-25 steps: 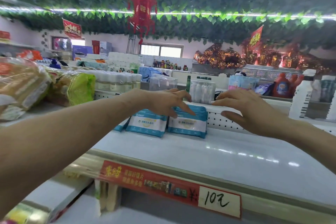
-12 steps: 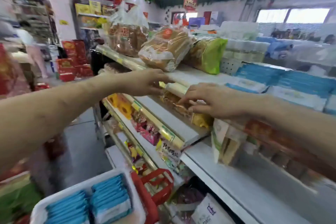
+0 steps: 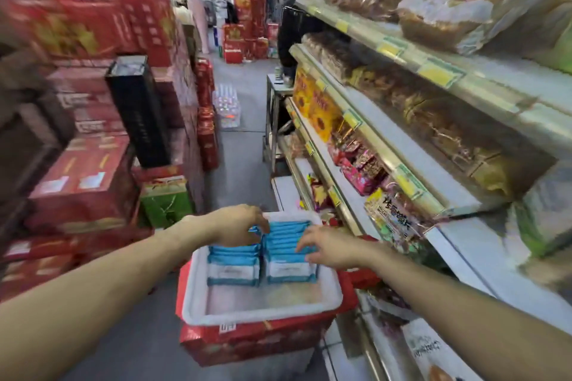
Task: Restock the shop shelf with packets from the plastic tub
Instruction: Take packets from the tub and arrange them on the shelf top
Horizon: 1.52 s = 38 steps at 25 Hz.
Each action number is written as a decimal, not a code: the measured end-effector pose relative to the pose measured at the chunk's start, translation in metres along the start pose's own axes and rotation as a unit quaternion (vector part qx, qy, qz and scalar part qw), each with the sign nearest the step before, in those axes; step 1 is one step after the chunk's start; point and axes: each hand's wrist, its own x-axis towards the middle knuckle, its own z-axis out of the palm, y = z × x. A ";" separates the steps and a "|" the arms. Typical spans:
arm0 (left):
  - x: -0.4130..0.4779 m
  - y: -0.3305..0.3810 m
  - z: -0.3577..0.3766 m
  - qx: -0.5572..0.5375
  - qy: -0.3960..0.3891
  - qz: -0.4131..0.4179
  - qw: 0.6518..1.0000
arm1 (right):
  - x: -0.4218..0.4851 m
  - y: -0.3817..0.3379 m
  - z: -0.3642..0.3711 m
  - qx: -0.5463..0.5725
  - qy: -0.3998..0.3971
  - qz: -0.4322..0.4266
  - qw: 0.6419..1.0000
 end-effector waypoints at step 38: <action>0.036 0.026 -0.231 -0.061 0.068 0.179 0.980 | -0.128 0.018 -0.230 -0.044 0.153 0.043 0.986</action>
